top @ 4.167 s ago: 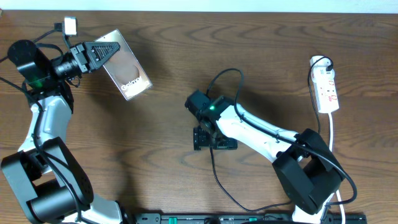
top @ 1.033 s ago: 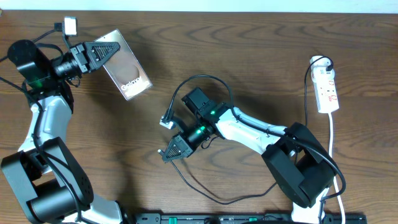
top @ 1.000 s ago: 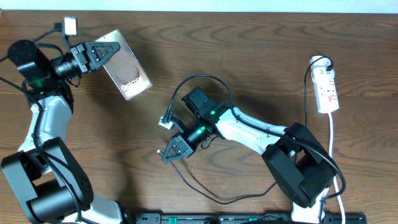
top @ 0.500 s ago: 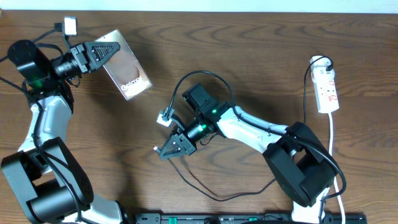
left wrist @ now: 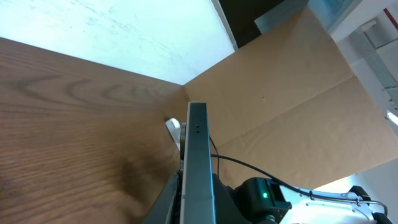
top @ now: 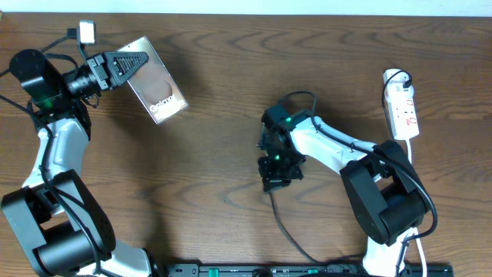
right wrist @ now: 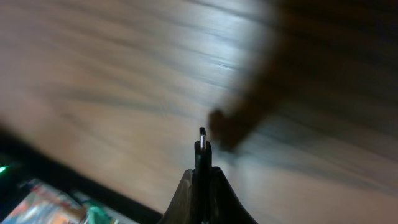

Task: Plug charger to phone and switch on socket
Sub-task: 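Lift the cable plug with the right gripper, tip pointing up, then carry the cable plug toward the phone's bottom edge held by left gripper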

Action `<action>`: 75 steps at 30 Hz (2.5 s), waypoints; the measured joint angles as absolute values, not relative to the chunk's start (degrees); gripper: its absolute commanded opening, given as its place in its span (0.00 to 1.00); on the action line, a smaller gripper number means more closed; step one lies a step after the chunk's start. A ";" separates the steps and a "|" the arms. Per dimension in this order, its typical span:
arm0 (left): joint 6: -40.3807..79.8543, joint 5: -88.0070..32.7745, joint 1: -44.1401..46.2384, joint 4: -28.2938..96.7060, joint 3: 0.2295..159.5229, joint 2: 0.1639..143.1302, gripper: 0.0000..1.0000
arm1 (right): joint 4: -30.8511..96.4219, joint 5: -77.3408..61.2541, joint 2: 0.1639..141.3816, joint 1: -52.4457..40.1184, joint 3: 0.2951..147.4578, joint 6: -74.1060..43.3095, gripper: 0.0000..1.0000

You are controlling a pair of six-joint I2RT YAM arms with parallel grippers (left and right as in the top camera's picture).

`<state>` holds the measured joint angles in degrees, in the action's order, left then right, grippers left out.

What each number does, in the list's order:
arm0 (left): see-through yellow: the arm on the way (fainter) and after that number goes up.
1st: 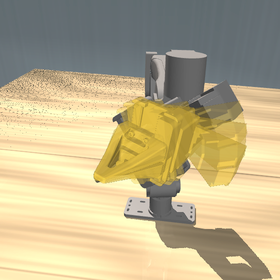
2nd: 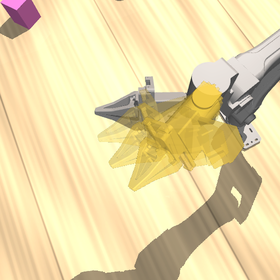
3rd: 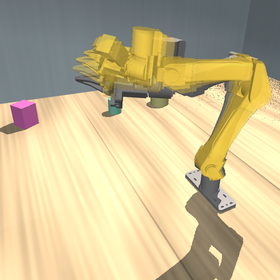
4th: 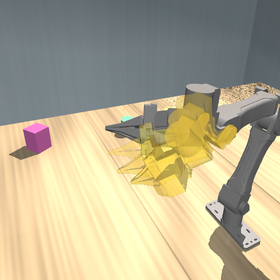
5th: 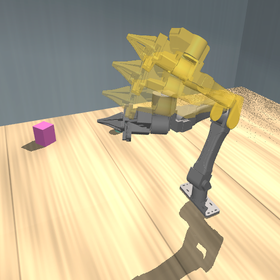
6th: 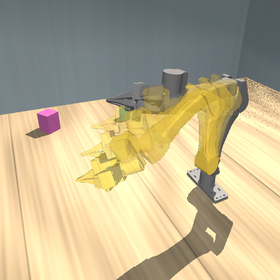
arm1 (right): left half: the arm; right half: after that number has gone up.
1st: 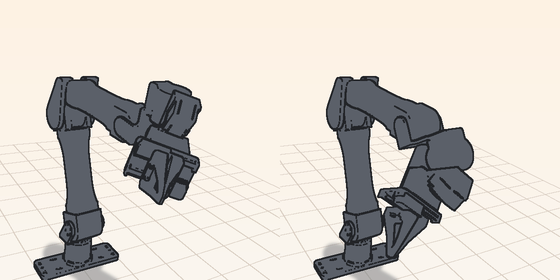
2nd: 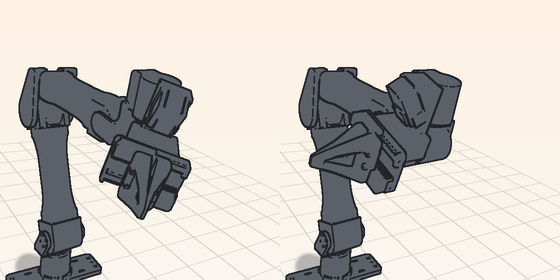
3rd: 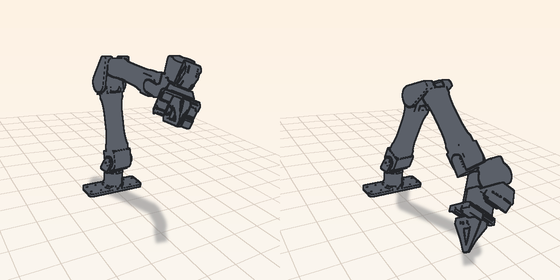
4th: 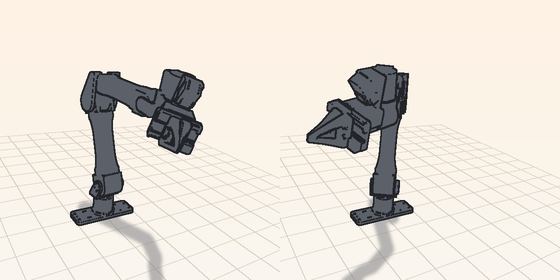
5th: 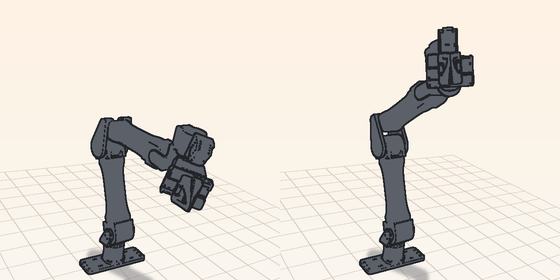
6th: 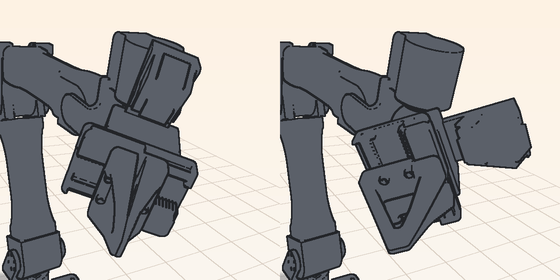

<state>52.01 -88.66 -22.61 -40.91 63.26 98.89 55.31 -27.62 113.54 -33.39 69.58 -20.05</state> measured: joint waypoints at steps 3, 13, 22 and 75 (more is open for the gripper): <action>52.01 -88.66 -22.61 -40.91 63.26 98.89 0.07 | 58.33 -23.81 113.54 -33.28 69.58 -21.89 0.01; 52.01 -88.66 -22.61 -40.91 63.26 98.89 0.07 | 59.96 -19.51 113.51 -35.77 69.58 -24.86 0.01; 52.01 -88.66 -22.61 -40.75 63.26 98.89 0.07 | 59.96 -18.24 113.51 -41.23 69.58 -28.10 0.01; 51.99 -88.66 -18.41 -39.16 63.26 98.89 0.07 | -21.21 -71.22 113.54 -34.98 63.61 -23.49 0.01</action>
<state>51.99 -88.66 -18.41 -39.16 63.26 98.89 -21.21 -71.22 113.54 -34.98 63.61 -23.49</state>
